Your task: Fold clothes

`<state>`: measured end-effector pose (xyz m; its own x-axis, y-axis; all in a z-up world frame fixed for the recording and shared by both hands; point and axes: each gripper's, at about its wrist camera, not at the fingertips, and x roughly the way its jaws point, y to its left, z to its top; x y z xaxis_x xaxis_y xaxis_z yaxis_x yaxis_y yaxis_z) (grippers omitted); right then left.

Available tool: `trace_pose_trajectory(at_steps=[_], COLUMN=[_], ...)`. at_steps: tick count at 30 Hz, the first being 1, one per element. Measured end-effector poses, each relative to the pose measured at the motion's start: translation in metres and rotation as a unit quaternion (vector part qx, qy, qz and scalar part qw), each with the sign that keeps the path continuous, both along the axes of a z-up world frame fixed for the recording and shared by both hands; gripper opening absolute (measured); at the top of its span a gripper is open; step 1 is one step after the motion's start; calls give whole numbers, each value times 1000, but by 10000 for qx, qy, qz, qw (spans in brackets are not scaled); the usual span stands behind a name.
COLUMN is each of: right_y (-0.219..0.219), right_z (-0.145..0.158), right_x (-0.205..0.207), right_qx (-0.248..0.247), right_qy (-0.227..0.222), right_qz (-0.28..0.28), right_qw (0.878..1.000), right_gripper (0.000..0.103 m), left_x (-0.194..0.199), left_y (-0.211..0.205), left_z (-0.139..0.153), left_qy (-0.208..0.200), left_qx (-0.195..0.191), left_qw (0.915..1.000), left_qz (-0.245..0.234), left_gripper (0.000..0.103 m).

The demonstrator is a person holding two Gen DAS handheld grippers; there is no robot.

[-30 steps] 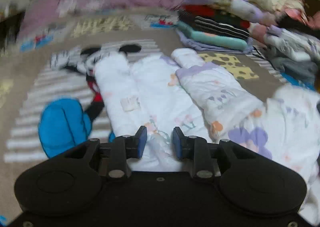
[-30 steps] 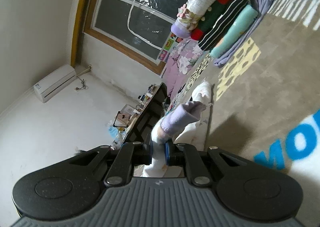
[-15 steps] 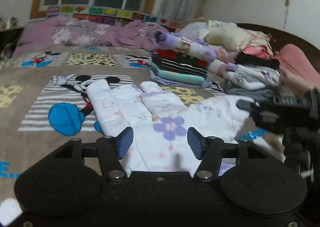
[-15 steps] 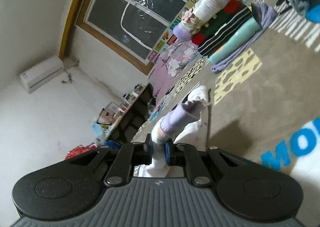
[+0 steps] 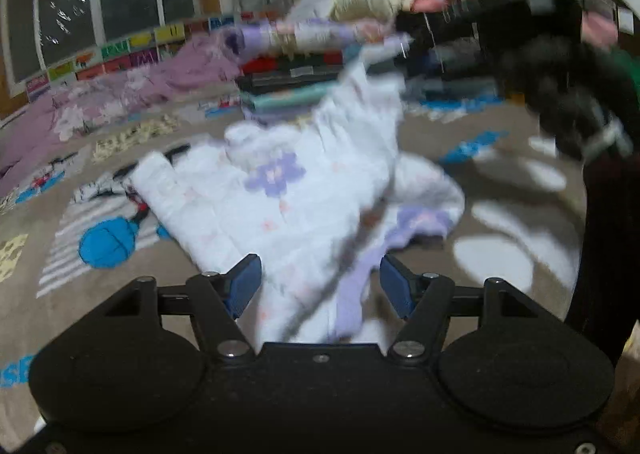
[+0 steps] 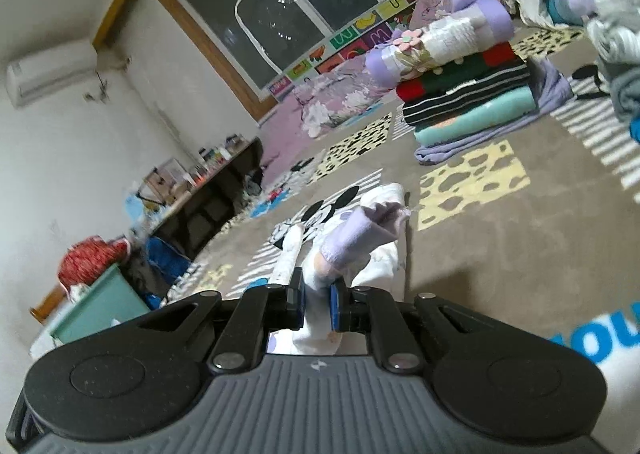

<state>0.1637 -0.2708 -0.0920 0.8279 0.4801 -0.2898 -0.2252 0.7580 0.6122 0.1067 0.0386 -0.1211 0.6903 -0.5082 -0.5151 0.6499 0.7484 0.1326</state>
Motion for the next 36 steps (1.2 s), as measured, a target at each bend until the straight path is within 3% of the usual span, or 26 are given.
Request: trace_pose_trajectory(at_steps=[9,14,19,26,36], right_y=[26,47,75,126,182], right_z=[41,54,63,63,39], right_x=[31,56,85,124,171], right_qx=[-627,-854,-1114,-1564,-2232], right_qy=[66,135,246,404,739], right_qz=[32,169,298,568,824], right_qw=[9980,9961,9930,9852,9685], right_gripper=[13,13,13,13,13], left_x=[4,13,24,33,53], left_y=[-2,14,32,44,68], left_z=[-10,-3,-1,0,-5], left_qy=[283,740,1190,1533,2220], left_qx=[53,-572,-1232,-1727,-2607], left_qw=[9995,9956,9852,9729,9394], left_qz=[-133,-91,-82,-112,-176], left_gripper=[65,65,65,66,67])
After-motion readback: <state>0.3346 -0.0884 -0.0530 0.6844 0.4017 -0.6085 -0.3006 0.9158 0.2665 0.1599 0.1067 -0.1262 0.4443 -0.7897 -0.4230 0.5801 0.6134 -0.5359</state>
